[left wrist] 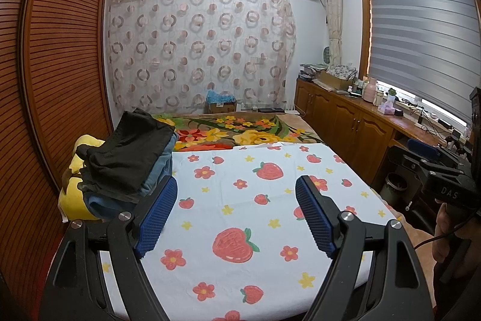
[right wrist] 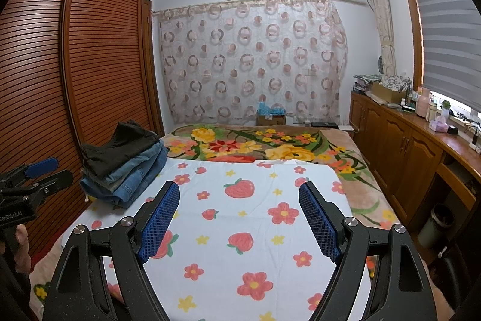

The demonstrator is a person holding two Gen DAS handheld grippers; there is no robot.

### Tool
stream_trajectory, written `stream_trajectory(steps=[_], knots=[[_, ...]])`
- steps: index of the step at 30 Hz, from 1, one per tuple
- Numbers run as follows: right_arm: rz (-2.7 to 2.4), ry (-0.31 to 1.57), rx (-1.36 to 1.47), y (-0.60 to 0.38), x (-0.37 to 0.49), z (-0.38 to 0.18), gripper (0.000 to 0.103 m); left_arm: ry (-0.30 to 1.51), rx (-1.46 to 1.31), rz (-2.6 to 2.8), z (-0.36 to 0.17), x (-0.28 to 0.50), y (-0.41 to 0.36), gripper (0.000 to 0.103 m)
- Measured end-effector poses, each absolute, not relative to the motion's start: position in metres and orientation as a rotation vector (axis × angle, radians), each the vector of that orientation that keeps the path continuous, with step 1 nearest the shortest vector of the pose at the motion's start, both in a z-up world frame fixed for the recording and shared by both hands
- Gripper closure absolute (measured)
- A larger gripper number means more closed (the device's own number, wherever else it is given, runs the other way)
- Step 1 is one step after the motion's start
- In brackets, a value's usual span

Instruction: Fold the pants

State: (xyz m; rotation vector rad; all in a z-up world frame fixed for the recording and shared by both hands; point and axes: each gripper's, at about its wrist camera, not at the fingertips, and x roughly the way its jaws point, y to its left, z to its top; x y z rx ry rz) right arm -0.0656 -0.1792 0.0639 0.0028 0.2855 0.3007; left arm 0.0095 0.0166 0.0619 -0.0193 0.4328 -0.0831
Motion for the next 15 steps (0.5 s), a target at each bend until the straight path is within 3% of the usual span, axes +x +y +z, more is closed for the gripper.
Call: stream_trajectory(steps=[15], knots=[[0.300,0.285,0.003,-0.1795,-0.0659,0.0635,0.020,0.431,-0.020,-0.083,0.0619,0.0090,0.0174,0.021]])
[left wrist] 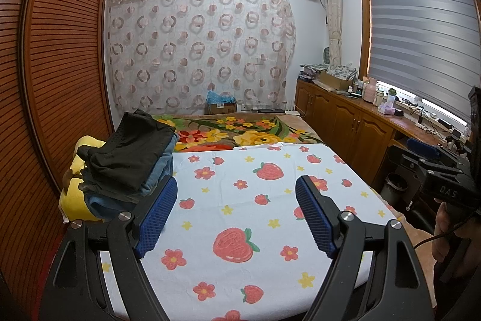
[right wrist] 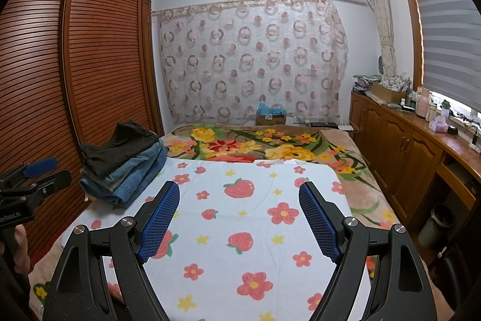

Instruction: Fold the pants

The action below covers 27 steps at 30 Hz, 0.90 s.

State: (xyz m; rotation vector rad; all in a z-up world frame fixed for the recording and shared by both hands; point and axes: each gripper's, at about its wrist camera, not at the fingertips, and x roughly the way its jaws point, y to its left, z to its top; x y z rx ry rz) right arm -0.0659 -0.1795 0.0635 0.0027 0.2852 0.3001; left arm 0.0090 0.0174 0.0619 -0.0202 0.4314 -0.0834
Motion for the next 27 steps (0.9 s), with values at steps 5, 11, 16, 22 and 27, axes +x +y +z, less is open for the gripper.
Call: stream_trajectory(steps=[5,11,16,22,27], knots=[[0.300,0.285,0.002,-0.1794,-0.0660,0.0635,0.020,0.432,-0.019,-0.083,0.0616,0.0083,0.0178,0.021],[0.301,0.285,0.002,-0.1795,-0.0660,0.0636,0.020,0.432,-0.019,-0.083,0.0612,0.0083,0.0180,0.021],[0.300,0.285,0.003,-0.1797,-0.0660,0.0636,0.020,0.432,-0.019,-0.083,0.0615,0.0090,0.0176,0.021],[0.300,0.286,0.003,-0.1800,-0.0650,0.0621,0.020,0.432,-0.019,-0.083,0.0614,0.0089,0.0177,0.021],[0.301,0.285,0.004,-0.1812,-0.0646,0.0621,0.020,0.432,-0.019,-0.083,0.0612,0.0086,0.0179,0.021]])
